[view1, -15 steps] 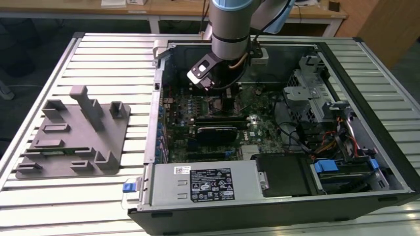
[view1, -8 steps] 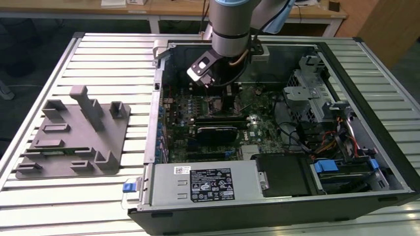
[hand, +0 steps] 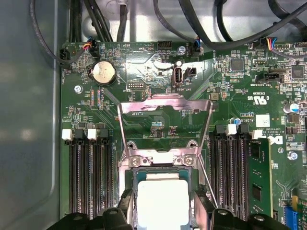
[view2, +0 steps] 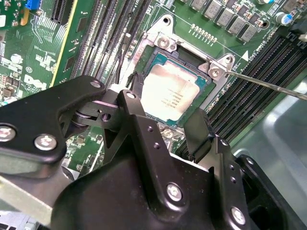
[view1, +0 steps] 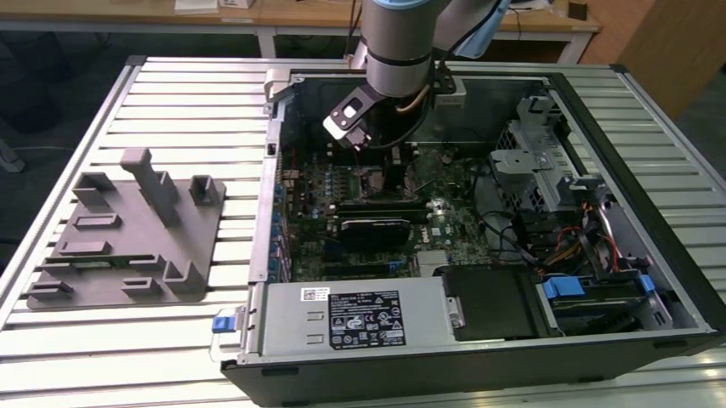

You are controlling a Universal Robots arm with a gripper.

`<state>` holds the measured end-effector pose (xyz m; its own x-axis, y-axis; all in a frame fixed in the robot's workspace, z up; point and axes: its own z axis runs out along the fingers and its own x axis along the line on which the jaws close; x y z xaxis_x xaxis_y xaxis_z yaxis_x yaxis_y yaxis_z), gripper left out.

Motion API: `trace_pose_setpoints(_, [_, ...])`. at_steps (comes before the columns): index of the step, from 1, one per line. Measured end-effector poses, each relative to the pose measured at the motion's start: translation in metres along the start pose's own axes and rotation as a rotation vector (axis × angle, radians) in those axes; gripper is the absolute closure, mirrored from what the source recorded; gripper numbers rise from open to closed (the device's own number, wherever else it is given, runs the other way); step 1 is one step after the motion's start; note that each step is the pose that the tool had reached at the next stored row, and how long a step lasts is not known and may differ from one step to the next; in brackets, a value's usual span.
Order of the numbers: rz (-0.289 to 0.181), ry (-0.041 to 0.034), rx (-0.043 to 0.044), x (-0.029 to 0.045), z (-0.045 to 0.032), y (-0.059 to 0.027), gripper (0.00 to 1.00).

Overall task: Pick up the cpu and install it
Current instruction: 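Place the cpu into insertion slot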

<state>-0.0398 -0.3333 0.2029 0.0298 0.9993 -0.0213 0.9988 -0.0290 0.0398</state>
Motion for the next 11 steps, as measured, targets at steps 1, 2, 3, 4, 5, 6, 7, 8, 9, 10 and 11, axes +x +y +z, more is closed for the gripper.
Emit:
trace_pose_setpoints(1, [0.000, -0.0001, 0.0000, 0.0000, -0.0001, 0.0000, 0.39])
trace_pose_setpoints(2, [0.000, -0.0001, 0.0001, 0.0000, -0.0001, 0.0000, 0.40])
trace_pose_setpoints(3, [0.000, 0.0000, 0.0000, 0.0000, -0.0001, 0.0000, 0.46])
trace_pose_setpoints(4, [0.000, -0.0001, 0.0000, 0.0000, -0.0002, 0.0000, 0.53])
trace_pose_setpoints(5, [0.000, 0.0000, 0.0000, 0.0000, -0.0002, 0.0000, 0.53])
trace_pose_setpoints(6, [0.000, -0.0001, 0.0000, 0.0000, -0.0003, 0.0000, 0.58])
trace_pose_setpoints(7, [0.000, 0.0000, 0.0000, 0.0000, -0.0003, 0.0000, 0.64])
trace_pose_setpoints(8, [0.000, 0.0000, 0.0000, 0.0000, -0.0004, 0.0000, 0.64])
trace_pose_setpoints(9, [0.000, 0.0000, 0.0000, 0.0000, -0.0004, 0.0000, 0.70])
trace_pose_setpoints(10, [0.000, -0.0001, 0.0000, 0.0000, -0.0005, 0.0000, 0.76])
trace_pose_setpoints(11, [0.000, -0.0001, 0.0000, 0.0000, -0.0005, 0.0000, 0.76])
